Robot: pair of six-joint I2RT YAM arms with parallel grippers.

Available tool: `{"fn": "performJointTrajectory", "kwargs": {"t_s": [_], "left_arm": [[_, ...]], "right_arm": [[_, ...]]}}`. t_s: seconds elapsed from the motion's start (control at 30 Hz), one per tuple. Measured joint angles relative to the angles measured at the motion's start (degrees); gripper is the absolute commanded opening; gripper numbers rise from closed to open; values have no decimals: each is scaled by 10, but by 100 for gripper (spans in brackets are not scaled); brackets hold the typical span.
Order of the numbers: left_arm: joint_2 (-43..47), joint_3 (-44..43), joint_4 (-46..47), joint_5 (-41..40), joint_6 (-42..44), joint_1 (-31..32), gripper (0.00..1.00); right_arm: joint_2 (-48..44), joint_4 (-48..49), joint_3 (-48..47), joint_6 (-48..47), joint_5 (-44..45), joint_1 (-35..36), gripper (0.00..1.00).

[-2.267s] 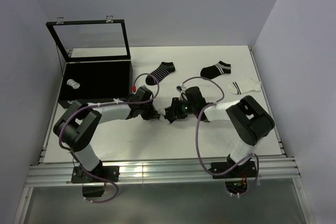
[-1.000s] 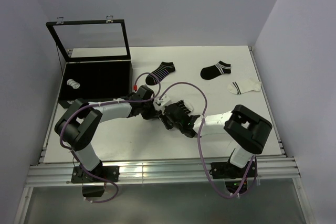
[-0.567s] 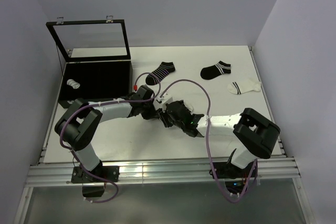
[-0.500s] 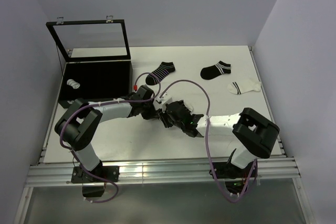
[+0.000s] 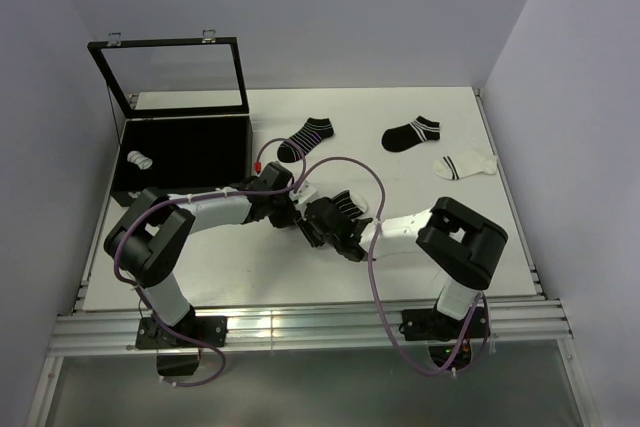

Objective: Roll the socks
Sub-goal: Roll the sock at the center of the board.

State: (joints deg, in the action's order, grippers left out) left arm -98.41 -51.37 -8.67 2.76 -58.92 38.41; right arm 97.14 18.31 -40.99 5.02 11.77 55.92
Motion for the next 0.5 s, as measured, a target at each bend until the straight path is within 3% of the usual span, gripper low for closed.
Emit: {"fn": "performJointTrajectory", "kwargs": {"t_s": [0.17, 0.27, 0.4, 0.5], "left_arm": [[0, 0, 0, 0, 0, 0, 12], [0, 0, 0, 0, 0, 0, 12], [0, 0, 0, 0, 0, 0, 11], [0, 0, 0, -1, -1, -1, 12]], "right_arm": [[7, 1, -3, 5, 21, 5, 38], [9, 1, -4, 15, 34, 6, 32], [10, 0, -5, 31, 41, 5, 10], [12, -2, -8, 43, 38, 2, 0]]}}
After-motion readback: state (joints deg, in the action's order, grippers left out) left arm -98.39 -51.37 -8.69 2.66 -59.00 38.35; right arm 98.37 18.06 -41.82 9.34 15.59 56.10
